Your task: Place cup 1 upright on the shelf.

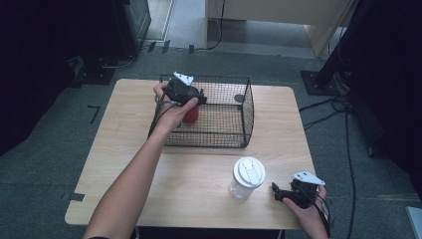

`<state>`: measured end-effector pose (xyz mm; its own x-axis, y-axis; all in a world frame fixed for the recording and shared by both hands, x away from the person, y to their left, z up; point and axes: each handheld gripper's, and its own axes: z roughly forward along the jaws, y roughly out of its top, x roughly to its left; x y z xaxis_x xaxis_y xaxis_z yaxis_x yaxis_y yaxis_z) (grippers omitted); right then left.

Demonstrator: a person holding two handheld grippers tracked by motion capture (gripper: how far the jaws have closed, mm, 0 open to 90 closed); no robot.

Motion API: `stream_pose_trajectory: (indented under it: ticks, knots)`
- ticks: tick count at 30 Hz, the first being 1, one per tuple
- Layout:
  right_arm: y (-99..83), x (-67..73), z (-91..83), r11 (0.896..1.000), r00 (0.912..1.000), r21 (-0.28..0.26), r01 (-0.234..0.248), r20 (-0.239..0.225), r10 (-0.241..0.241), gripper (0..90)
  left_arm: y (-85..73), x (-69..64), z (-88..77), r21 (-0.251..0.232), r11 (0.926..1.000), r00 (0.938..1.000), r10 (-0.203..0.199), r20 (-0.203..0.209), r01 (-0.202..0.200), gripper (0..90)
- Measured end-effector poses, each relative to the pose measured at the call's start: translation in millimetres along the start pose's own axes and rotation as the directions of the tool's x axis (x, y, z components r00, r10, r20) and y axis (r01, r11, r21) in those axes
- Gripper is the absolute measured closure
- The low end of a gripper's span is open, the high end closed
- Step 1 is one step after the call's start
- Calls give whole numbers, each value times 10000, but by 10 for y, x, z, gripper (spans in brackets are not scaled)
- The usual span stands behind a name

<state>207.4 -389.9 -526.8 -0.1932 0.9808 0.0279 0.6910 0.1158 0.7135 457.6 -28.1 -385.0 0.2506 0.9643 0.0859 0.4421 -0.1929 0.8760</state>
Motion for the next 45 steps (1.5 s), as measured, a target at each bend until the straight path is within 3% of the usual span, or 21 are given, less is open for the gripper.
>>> stream_pose_trajectory:
  ticks: [9,19,28,45]
  knots:
    - [3,-3,5,10000,10000,8,27,-22,-27,1,76,12,-269,-621,9980,9995,122,303,-103,0]
    - [11,-1,12,10000,10000,24,16,-25,-16,0,52,84,-615,-1182,9929,9976,234,652,-155,0]
    - [11,-1,12,10000,10000,29,10,-20,-10,0,-71,201,-862,-1386,9901,9963,326,791,-214,0]
    - [11,-1,12,10000,10000,25,22,-20,-22,0,-435,405,-1150,-1581,9874,9956,144,921,3,0]
